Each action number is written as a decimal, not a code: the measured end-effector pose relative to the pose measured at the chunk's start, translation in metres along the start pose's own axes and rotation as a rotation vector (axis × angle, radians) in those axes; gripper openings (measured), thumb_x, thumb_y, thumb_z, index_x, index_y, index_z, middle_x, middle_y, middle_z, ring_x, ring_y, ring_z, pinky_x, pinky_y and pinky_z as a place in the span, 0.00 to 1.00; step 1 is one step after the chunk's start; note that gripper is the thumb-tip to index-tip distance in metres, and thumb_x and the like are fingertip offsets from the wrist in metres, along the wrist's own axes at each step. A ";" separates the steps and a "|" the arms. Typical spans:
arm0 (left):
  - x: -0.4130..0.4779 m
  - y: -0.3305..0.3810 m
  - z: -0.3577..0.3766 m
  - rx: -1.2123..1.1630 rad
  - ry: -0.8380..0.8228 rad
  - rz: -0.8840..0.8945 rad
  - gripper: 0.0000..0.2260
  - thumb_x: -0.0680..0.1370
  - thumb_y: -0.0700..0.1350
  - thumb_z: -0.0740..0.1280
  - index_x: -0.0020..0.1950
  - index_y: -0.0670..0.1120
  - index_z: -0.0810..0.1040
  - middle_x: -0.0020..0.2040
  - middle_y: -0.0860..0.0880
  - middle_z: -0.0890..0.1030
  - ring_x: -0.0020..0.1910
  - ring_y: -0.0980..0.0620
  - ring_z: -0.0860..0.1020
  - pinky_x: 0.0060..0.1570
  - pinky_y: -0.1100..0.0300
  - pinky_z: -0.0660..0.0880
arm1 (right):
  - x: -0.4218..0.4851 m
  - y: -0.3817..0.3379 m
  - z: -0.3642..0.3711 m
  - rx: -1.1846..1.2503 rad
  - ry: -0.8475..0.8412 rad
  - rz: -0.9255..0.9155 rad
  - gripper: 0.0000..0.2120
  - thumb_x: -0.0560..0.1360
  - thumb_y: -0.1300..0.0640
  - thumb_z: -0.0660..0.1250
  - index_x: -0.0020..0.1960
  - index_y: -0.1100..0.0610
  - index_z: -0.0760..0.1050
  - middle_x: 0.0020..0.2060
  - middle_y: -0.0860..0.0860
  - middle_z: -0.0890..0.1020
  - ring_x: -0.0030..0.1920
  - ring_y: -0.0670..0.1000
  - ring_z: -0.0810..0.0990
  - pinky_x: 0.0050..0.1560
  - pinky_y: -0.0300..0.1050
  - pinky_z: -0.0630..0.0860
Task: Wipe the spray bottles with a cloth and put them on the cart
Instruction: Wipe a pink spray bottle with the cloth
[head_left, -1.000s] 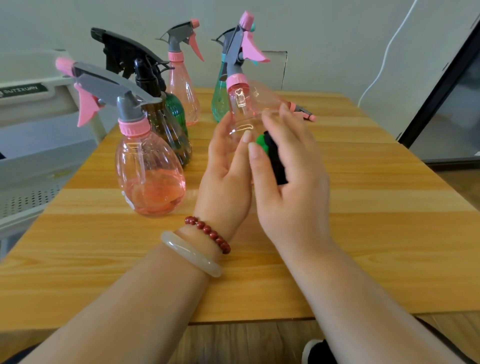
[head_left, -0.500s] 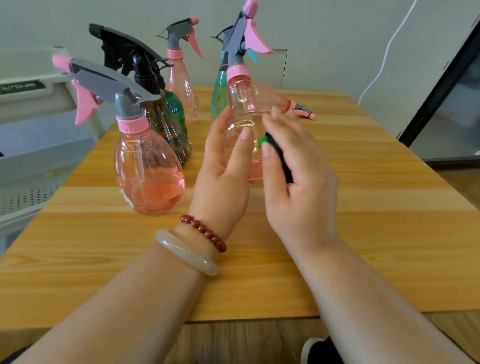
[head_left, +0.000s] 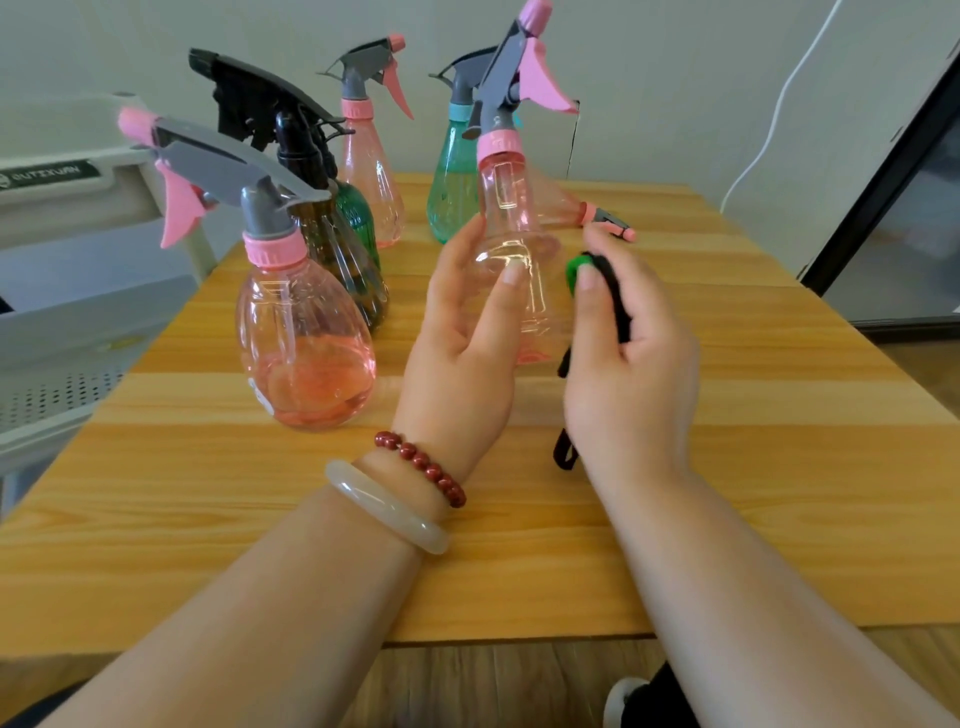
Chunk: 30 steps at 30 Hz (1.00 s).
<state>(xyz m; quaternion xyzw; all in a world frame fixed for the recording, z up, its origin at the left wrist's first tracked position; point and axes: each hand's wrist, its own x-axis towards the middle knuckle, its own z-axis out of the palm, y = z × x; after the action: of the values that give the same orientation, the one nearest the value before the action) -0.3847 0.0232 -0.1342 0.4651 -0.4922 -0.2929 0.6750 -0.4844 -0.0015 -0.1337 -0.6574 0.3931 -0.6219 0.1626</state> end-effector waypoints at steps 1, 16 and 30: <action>0.000 -0.001 0.001 -0.002 -0.009 -0.004 0.17 0.83 0.49 0.61 0.73 0.57 0.67 0.57 0.62 0.77 0.49 0.69 0.77 0.49 0.70 0.73 | 0.000 0.001 0.000 0.031 -0.001 0.114 0.15 0.82 0.57 0.61 0.67 0.55 0.76 0.60 0.46 0.81 0.59 0.38 0.77 0.60 0.28 0.69; -0.001 0.005 0.001 -0.111 -0.011 -0.073 0.15 0.81 0.52 0.61 0.68 0.56 0.70 0.60 0.53 0.81 0.58 0.52 0.81 0.57 0.47 0.80 | 0.007 -0.011 -0.002 0.533 -0.023 0.696 0.10 0.83 0.53 0.60 0.55 0.46 0.81 0.42 0.43 0.84 0.40 0.45 0.80 0.42 0.43 0.74; 0.004 -0.003 -0.003 -0.179 -0.087 -0.094 0.34 0.74 0.59 0.68 0.77 0.52 0.62 0.70 0.51 0.76 0.68 0.55 0.75 0.67 0.49 0.72 | -0.004 -0.007 0.000 -0.009 -0.073 -0.213 0.14 0.81 0.62 0.62 0.65 0.63 0.75 0.61 0.55 0.77 0.65 0.45 0.73 0.67 0.35 0.66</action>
<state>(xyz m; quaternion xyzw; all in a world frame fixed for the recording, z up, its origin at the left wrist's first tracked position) -0.3808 0.0200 -0.1354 0.4126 -0.4705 -0.3870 0.6773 -0.4823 0.0055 -0.1314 -0.7185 0.3177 -0.6094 0.1071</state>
